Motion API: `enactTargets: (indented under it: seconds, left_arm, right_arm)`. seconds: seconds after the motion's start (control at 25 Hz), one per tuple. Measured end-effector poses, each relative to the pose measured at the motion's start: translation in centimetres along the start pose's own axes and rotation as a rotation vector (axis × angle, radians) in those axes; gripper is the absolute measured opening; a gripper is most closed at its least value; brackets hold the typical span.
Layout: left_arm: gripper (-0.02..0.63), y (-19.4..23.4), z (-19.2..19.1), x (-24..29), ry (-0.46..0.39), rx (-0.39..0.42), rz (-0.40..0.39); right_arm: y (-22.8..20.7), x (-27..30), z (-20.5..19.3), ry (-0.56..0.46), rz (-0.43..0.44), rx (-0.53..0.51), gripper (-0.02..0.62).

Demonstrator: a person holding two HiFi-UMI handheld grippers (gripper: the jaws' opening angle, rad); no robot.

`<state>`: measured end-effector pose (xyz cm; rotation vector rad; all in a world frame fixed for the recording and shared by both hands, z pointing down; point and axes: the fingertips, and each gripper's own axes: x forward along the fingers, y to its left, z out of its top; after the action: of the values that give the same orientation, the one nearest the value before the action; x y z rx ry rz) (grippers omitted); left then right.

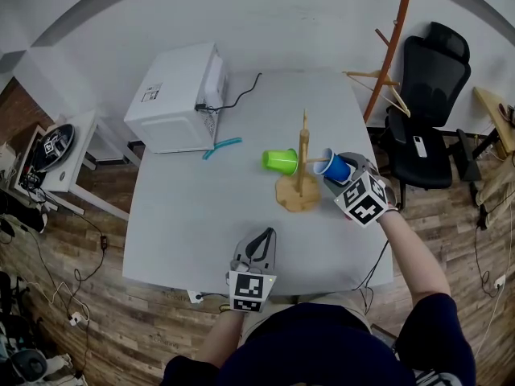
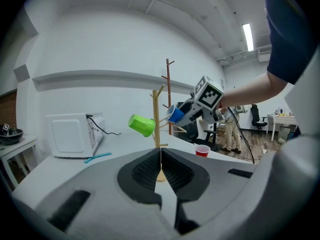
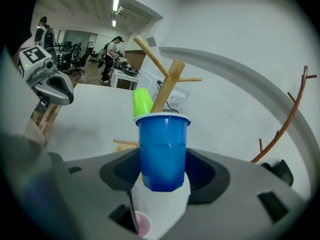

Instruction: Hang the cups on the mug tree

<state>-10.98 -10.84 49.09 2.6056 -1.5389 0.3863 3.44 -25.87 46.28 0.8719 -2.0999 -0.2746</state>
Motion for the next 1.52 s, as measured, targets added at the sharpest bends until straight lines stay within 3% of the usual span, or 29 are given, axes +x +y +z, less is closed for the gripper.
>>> enactTargets:
  seconds: [0.6, 1.52]
  left_arm:
    - [0.020, 0.8, -0.1, -0.3, 0.000, -0.010, 0.030]
    - [0.020, 1.1, -0.4, -0.3, 0.001, -0.018, 0.044]
  right_arm:
    - [1.0, 1.0, 1.8, -0.012, 0.040, -0.064, 0.278]
    - [1.5, 2.5, 2.7, -0.022, 0.060, -0.081, 0.278]
